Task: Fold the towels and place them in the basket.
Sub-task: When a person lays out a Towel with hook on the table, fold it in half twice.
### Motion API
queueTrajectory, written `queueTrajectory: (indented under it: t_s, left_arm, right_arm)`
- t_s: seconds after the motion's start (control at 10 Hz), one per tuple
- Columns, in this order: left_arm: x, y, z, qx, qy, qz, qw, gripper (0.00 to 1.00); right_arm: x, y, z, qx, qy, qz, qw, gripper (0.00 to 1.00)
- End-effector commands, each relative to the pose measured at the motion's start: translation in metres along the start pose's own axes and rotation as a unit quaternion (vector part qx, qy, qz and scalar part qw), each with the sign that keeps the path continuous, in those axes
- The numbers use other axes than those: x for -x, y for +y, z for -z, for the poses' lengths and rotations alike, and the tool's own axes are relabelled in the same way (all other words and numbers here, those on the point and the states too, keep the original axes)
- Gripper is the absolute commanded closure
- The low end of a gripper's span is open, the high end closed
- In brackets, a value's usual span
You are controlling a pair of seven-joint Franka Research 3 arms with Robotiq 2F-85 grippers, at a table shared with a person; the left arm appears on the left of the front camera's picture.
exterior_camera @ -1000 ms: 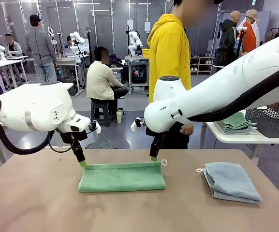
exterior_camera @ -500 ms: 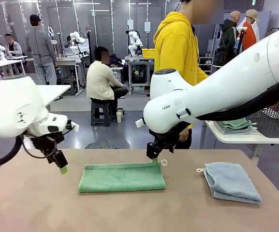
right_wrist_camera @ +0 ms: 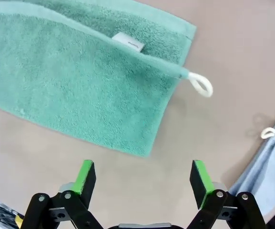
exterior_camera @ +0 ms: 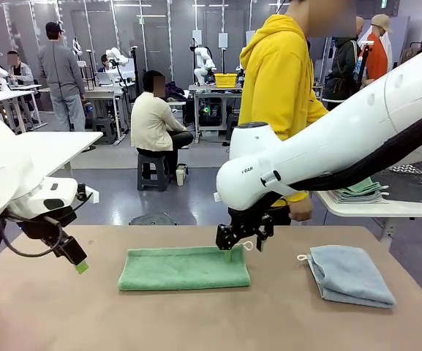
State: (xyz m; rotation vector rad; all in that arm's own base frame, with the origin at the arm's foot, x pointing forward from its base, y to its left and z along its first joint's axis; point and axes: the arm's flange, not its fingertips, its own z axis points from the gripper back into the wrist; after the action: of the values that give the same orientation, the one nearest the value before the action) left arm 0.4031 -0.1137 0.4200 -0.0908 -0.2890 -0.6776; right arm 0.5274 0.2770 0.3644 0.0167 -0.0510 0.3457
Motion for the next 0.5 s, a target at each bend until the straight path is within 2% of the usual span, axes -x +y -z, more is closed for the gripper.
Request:
queueTrajectory:
  t_s: [0.0,0.4]
  left_arm:
    - [0.023,-0.010,-0.013,-0.019,-0.034,0.027,0.999,0.00]
    - [0.048,0.000,-0.011,-0.027,-0.100,0.069,0.992,0.00]
  right_arm:
    - [0.002,0.003,-0.008,0.022,0.007,-0.018,1.000,0.00]
    - [0.002,0.003,-0.003,0.008,0.005,-0.010,1.000,0.00]
